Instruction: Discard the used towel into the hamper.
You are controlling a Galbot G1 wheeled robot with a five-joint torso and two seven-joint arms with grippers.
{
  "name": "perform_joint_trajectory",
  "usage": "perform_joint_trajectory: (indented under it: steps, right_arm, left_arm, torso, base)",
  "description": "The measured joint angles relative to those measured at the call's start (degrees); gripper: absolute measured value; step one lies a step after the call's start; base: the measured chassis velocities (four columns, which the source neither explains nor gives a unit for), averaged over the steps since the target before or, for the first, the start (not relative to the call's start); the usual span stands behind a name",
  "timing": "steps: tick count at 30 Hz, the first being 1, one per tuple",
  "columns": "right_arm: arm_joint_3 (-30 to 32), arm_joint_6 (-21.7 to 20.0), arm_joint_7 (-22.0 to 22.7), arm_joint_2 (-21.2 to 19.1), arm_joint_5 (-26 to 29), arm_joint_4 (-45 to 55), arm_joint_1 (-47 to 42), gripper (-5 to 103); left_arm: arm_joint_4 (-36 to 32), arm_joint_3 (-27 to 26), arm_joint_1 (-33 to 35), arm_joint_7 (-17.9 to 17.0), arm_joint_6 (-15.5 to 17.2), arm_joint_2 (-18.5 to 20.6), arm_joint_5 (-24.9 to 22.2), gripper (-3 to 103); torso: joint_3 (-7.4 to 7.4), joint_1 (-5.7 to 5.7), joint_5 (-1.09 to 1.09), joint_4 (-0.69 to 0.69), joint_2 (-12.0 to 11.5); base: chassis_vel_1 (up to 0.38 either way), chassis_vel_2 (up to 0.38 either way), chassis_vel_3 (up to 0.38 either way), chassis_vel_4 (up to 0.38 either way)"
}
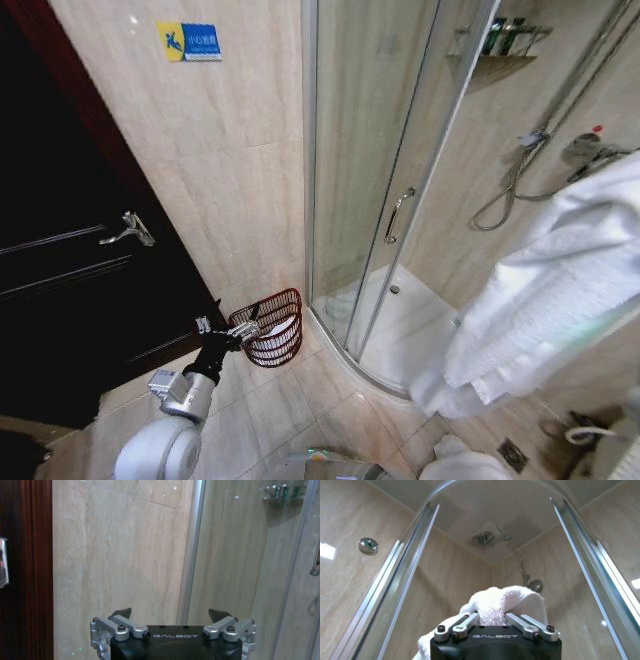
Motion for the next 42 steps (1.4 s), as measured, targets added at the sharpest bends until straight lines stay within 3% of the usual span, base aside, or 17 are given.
perform_joint_trajectory:
  steps: [20,42]
  right_arm:
    - [0.2,1.2,0.3,0.6,0.1,-0.1,-0.4,9]
    - [-0.2,2.0,0.7,0.7,0.1,-0.1,-0.6,9]
  left_arm:
    - [0.0,0.0,0.0,0.0,0.0,0.0,0.0,100]
    - [0.0,0.0,0.0,0.0,0.0,0.0,0.0,100]
  torso:
    - [-0.04,-0.09,-0.04,-0.02,0.1]
    - [0.00,-0.01,-0.02,-0.01,0.0]
  base:
    - [0.077,-0.071,-0.094,0.082]
    - [-0.013,-0.004,0.016,-0.006]
